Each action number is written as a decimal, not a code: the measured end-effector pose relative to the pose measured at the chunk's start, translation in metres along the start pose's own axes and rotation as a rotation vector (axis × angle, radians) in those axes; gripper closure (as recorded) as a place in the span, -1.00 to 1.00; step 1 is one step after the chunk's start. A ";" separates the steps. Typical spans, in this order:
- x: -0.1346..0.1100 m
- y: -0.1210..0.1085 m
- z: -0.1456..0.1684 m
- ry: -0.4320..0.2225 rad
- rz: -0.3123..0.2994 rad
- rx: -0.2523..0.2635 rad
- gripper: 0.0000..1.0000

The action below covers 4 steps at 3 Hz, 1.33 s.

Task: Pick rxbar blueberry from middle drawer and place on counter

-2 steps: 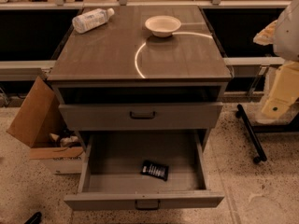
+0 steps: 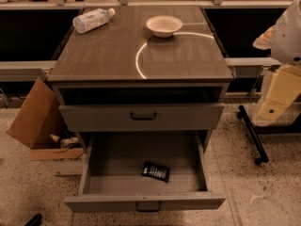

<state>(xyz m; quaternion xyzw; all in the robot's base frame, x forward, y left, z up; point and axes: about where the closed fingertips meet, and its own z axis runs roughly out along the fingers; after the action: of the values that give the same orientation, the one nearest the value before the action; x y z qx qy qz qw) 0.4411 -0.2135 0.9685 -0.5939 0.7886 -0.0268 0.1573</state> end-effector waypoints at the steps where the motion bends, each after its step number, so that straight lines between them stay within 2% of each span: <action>1: -0.017 0.024 0.051 -0.069 0.021 -0.099 -1.00; 2: -0.044 0.073 0.123 -0.182 0.049 -0.249 -1.00; 3: -0.046 0.095 0.144 -0.184 0.060 -0.302 -1.00; 4: -0.045 0.094 0.144 -0.184 0.060 -0.298 -1.00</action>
Offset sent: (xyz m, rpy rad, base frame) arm -0.0567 0.1475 -0.2355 0.4457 0.3891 0.0892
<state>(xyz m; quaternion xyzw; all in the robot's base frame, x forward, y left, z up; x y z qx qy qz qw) 0.4050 -0.1225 0.8196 -0.5866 0.7836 0.1493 0.1397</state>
